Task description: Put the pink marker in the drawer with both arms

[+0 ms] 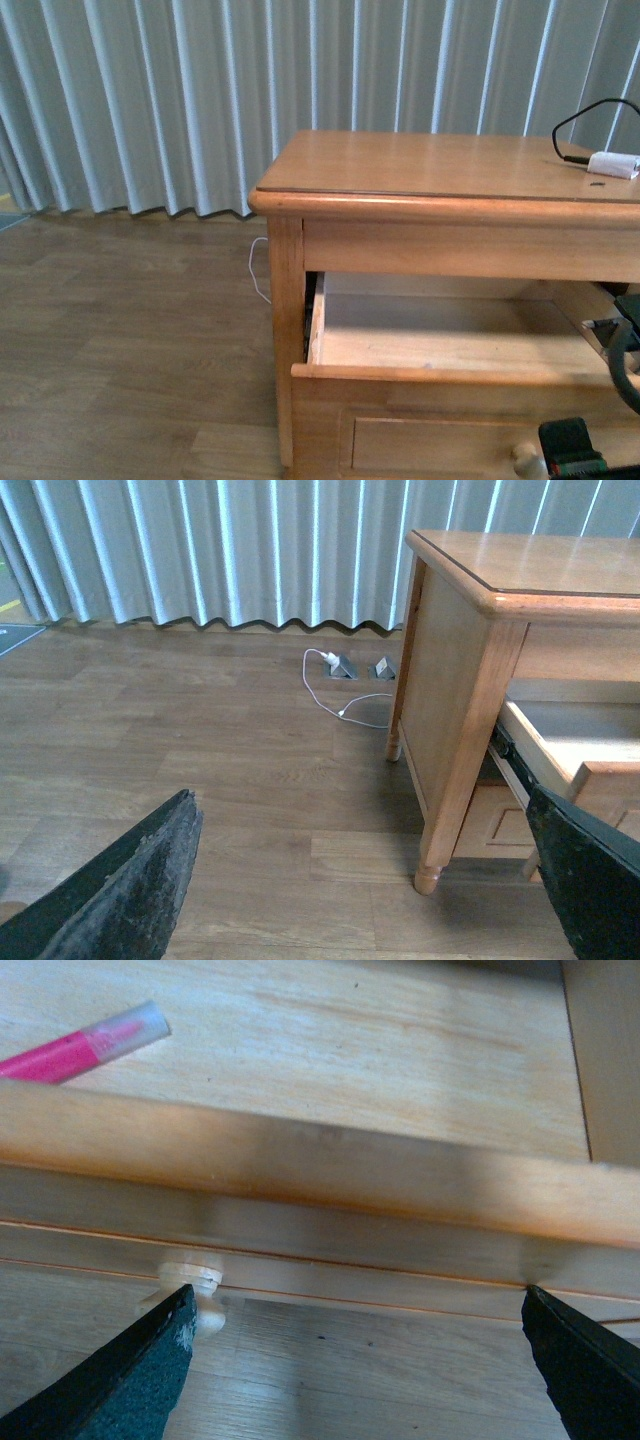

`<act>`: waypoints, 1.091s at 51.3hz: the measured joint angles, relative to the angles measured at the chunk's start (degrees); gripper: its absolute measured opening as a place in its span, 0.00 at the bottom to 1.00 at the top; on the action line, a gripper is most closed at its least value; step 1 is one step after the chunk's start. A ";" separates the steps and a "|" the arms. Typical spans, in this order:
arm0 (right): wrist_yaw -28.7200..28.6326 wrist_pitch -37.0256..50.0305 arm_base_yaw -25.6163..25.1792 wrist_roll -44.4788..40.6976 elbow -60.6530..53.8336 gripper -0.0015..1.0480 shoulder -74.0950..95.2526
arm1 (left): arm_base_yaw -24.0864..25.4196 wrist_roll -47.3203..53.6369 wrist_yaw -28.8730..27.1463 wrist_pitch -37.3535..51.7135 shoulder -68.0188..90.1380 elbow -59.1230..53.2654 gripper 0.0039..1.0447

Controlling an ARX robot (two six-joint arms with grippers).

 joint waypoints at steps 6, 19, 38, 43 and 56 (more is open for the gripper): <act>1.90 2.84 0.07 1.79 6.16 0.91 6.93 | 0.00 0.00 0.00 0.00 0.00 0.00 0.94; 3.30 2.49 0.85 5.01 17.81 0.91 15.30 | 0.00 0.00 0.00 0.00 0.00 0.00 0.94; 6.75 -2.23 0.76 7.58 33.97 0.91 24.48 | 0.00 0.00 0.00 0.00 0.00 0.00 0.94; 6.84 -2.23 0.81 7.61 34.21 0.91 24.92 | 0.00 0.00 0.00 0.00 0.00 0.00 0.94; 6.69 -1.14 0.85 7.93 33.03 0.91 24.39 | 0.00 0.00 0.00 0.00 0.00 0.00 0.94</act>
